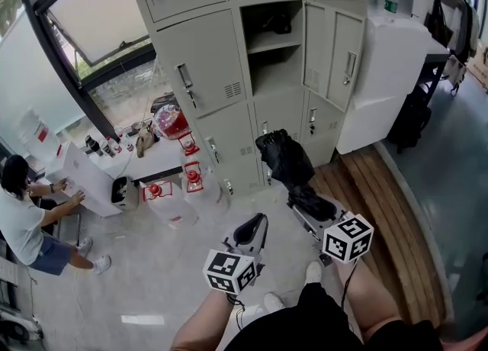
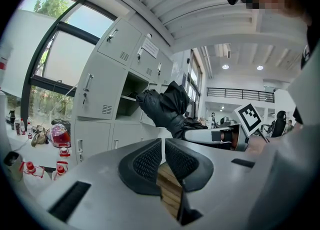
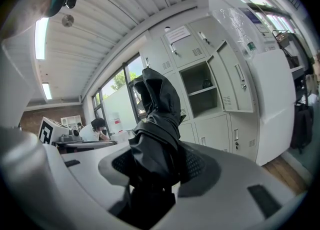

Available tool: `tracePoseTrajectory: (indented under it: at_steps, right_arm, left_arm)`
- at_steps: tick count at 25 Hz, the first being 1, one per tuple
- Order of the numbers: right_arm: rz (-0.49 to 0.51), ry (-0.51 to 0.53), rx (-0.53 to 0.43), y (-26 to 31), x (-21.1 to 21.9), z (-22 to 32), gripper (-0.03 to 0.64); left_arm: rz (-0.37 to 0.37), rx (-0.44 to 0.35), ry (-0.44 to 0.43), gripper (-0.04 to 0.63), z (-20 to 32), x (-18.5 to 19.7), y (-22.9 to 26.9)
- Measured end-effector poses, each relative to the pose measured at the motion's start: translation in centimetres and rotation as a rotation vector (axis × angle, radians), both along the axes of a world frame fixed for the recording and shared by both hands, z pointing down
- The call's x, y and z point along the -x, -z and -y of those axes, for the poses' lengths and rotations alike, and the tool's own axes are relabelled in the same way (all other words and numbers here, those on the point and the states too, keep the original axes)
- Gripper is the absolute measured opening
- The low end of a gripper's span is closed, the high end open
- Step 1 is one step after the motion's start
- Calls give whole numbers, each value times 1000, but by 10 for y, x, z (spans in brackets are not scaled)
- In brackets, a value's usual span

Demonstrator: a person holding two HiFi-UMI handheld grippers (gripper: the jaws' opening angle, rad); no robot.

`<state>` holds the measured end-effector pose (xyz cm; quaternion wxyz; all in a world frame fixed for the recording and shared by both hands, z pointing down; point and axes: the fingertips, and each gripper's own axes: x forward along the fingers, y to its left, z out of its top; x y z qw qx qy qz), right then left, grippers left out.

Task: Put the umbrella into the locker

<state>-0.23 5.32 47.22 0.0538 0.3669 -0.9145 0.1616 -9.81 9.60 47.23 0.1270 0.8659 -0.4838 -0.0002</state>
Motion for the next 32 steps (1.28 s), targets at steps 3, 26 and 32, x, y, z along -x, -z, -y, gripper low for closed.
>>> tracePoseTrajectory:
  at_steps: [3,26,32]
  right_arm:
    - [-3,-1,0,-1,-1,12,261]
    - [-65,51,-23,0,-39,177,261]
    - [-90,62,-43,1,-54,216,261]
  left_arm:
    - [2,2,-1,32,11,-1,-1]
    - [6,15,46,32,164,-43,0]
    - [14,14,56,32,198,-59,1]
